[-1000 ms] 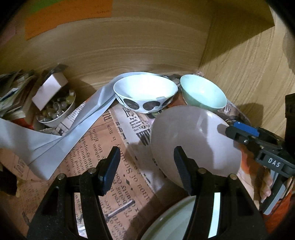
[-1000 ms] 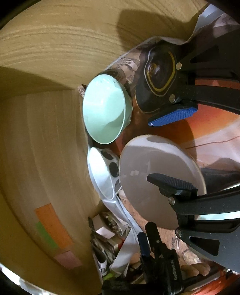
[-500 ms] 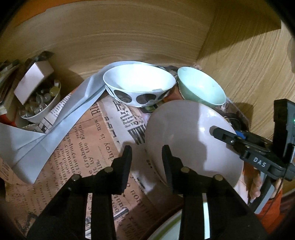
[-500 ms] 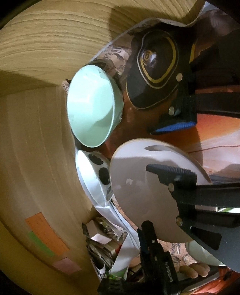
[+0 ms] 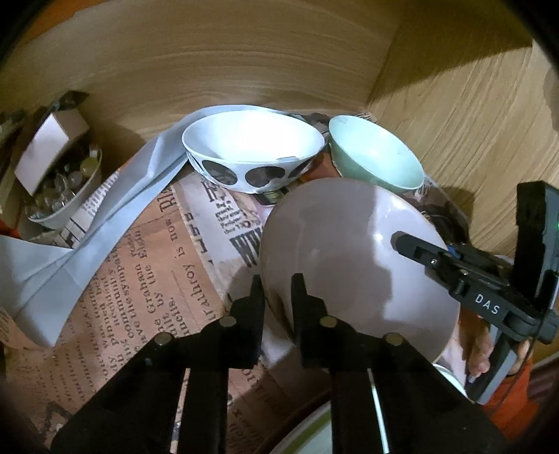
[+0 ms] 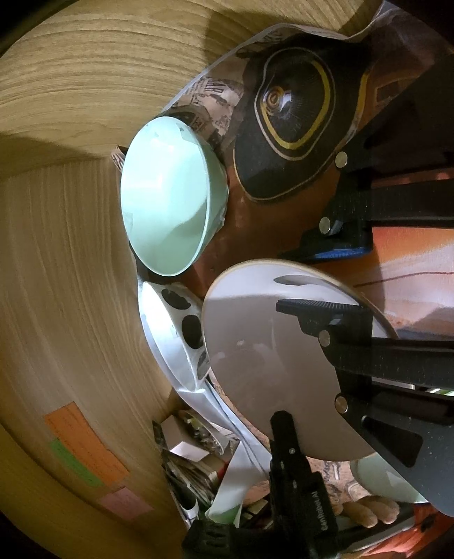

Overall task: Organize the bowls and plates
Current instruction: 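Close the left gripper on the beige bowl rim, then lift the beige bowl and carry it over the plate stack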

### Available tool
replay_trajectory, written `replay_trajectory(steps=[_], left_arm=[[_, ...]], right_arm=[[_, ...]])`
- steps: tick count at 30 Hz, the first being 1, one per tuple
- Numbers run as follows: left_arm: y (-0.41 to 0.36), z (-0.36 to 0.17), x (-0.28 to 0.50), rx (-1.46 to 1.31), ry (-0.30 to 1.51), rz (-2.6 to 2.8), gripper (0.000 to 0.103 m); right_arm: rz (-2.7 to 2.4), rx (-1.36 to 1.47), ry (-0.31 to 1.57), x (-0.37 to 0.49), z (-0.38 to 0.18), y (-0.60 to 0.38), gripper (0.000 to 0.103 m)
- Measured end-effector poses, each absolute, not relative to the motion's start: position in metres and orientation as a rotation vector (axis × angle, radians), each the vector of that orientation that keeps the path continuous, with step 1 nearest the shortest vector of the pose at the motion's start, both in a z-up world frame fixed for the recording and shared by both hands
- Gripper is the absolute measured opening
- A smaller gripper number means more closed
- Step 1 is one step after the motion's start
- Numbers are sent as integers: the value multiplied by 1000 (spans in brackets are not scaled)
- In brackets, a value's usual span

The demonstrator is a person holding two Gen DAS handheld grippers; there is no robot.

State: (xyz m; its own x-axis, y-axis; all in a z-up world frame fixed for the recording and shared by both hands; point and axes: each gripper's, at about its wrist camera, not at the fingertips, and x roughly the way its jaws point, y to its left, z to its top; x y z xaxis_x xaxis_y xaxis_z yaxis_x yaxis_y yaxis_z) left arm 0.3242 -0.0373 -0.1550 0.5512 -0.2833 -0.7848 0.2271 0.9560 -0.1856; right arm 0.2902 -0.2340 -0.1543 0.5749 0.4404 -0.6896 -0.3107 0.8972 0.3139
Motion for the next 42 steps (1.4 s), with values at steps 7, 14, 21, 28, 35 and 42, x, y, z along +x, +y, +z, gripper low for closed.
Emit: replay_trajectory(steps=[7, 14, 21, 28, 35, 42], left_arm=[[-39, -153, 319, -52, 934, -298, 14], [-39, -140, 309, -61, 899, -305, 14], [-33, -126, 291, -62, 842, -292, 14], [-25, -114, 270, -80, 806, -288, 14], [-15, -98, 242, -90, 752, -274, 14], [-2, -85, 214, -91, 705, -247, 14]], right_arm=[[428, 180, 837, 287, -148, -236, 18], [421, 163, 784, 277, -132, -237, 18], [442, 168, 756, 263, -118, -234, 18], [459, 168, 715, 245, -105, -227, 18], [485, 159, 683, 226, -94, -220, 18], [517, 140, 650, 206, -82, -208, 18]])
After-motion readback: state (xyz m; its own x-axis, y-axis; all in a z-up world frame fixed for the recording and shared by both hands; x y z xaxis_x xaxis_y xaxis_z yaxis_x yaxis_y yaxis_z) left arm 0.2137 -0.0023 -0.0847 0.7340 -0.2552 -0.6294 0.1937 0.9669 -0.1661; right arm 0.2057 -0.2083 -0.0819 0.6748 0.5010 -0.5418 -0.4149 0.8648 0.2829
